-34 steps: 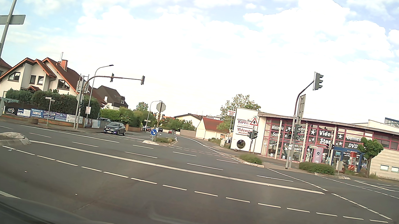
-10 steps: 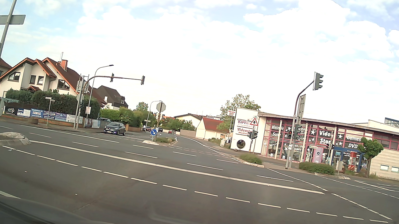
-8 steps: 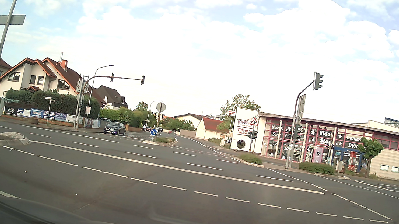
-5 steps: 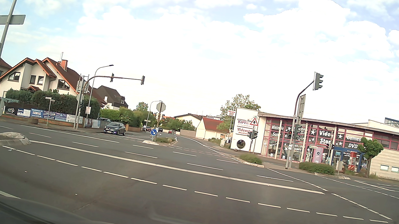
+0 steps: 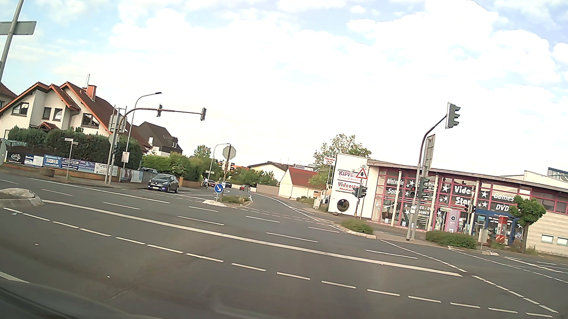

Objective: Follow the waypoints while adhering to traffic rules and regulations

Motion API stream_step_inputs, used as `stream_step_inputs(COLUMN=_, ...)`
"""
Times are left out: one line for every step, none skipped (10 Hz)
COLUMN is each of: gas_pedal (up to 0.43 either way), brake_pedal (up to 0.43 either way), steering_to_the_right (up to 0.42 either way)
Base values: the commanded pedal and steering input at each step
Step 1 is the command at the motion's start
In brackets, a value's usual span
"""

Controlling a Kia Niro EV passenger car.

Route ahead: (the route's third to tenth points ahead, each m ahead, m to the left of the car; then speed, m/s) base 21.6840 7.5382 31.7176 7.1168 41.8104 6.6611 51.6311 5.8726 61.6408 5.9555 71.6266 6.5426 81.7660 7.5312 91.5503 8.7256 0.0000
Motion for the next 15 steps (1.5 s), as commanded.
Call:
stream_step_inputs(gas_pedal=0.0, brake_pedal=0.268, steering_to_the_right=0.0)
stream_step_inputs(gas_pedal=0.0, brake_pedal=0.268, steering_to_the_right=0.0)
stream_step_inputs(gas_pedal=0.0, brake_pedal=0.268, steering_to_the_right=0.0)
stream_step_inputs(gas_pedal=0.0, brake_pedal=0.268, steering_to_the_right=0.0)
stream_step_inputs(gas_pedal=0.0, brake_pedal=0.268, steering_to_the_right=0.0)
stream_step_inputs(gas_pedal=0.0, brake_pedal=0.268, steering_to_the_right=0.0)
stream_step_inputs(gas_pedal=0.0, brake_pedal=0.268, steering_to_the_right=0.0)
stream_step_inputs(gas_pedal=0.0, brake_pedal=0.268, steering_to_the_right=0.0)
stream_step_inputs(gas_pedal=0.0, brake_pedal=0.268, steering_to_the_right=0.0)
stream_step_inputs(gas_pedal=0.0, brake_pedal=0.268, steering_to_the_right=0.0)
stream_step_inputs(gas_pedal=0.0, brake_pedal=0.268, steering_to_the_right=0.0)
stream_step_inputs(gas_pedal=0.0, brake_pedal=0.268, steering_to_the_right=0.0)
stream_step_inputs(gas_pedal=0.0, brake_pedal=0.268, steering_to_the_right=0.0)
stream_step_inputs(gas_pedal=0.0, brake_pedal=0.268, steering_to_the_right=0.0)
stream_step_inputs(gas_pedal=0.0, brake_pedal=0.268, steering_to_the_right=0.0)
